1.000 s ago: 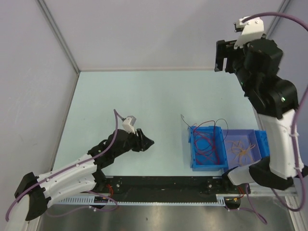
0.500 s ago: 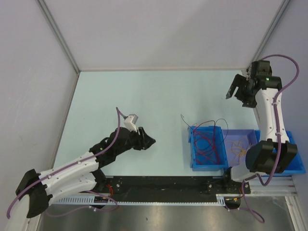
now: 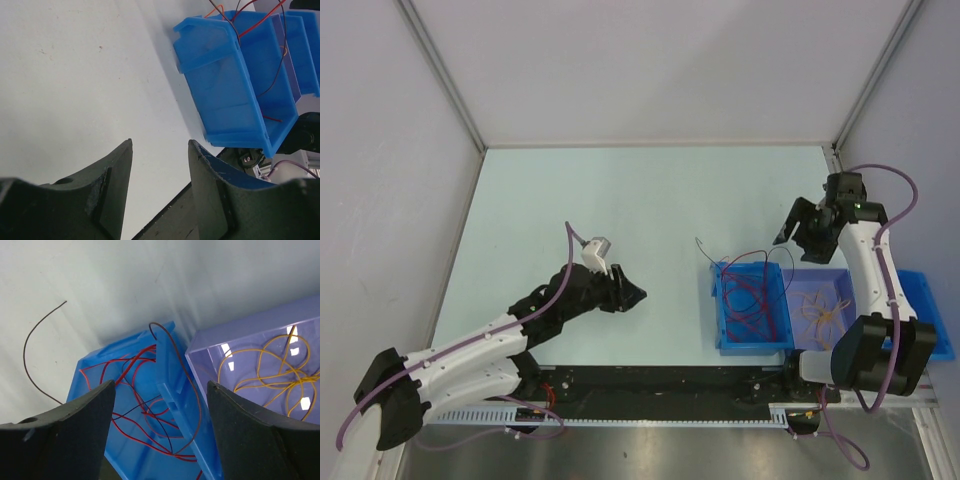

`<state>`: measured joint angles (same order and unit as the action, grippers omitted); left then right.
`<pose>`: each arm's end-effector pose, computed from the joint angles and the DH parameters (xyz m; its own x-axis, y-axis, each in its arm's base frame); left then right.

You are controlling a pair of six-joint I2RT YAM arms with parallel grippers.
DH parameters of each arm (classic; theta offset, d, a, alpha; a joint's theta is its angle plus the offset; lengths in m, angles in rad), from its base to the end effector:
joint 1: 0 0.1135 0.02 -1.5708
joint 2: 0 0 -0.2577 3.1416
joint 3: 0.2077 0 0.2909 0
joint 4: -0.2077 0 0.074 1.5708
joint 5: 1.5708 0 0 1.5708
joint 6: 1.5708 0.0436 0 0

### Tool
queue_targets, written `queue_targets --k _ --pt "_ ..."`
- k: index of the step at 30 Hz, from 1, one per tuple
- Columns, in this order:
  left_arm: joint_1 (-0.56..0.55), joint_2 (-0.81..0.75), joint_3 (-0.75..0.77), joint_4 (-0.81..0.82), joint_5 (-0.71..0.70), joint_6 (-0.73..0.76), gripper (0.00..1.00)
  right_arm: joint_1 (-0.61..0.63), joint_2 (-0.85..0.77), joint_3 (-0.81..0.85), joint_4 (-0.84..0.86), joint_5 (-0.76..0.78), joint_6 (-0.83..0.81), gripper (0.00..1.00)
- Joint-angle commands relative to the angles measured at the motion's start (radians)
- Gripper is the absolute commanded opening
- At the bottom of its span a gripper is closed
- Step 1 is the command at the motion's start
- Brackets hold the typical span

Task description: Untangle the cables

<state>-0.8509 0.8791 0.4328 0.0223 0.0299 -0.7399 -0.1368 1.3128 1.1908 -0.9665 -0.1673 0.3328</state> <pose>0.1608 -0.1854 0.1948 -0.7191 -0.2020 -0.6649 0.3854 0.6801 -0.6236 0.2965 -0.0335 0.2839 -0.8106 0.4368 -0.3902 0.3415 0.8937 0.2910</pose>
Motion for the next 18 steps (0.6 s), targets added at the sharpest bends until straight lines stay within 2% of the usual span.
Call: queue_targets --k 1,7,13,14,16,17,18 --pt "-0.005 0.003 0.006 0.045 0.021 0.025 0.53 -0.001 -0.053 -0.033 0.069 -0.005 0.044 0.76" --pt "-0.005 -0.005 0.009 0.045 0.025 0.033 0.53 0.006 -0.05 -0.098 0.094 0.008 0.089 0.67" --pt "-0.005 -0.028 0.0 0.024 0.022 0.039 0.53 0.008 -0.06 -0.143 0.107 0.02 0.095 0.66" --pt "-0.005 -0.034 0.0 0.016 0.021 0.042 0.53 0.009 -0.063 -0.149 0.109 0.023 0.098 0.64" --pt "-0.005 -0.04 -0.003 0.011 0.016 0.045 0.53 0.014 -0.073 -0.152 0.118 0.02 0.104 0.53" --pt "-0.005 -0.045 -0.003 0.008 0.013 0.045 0.54 0.014 -0.076 -0.152 0.123 0.008 0.106 0.36" --pt "-0.005 -0.046 -0.005 0.007 0.015 0.045 0.54 0.016 -0.081 -0.151 0.127 -0.001 0.109 0.26"
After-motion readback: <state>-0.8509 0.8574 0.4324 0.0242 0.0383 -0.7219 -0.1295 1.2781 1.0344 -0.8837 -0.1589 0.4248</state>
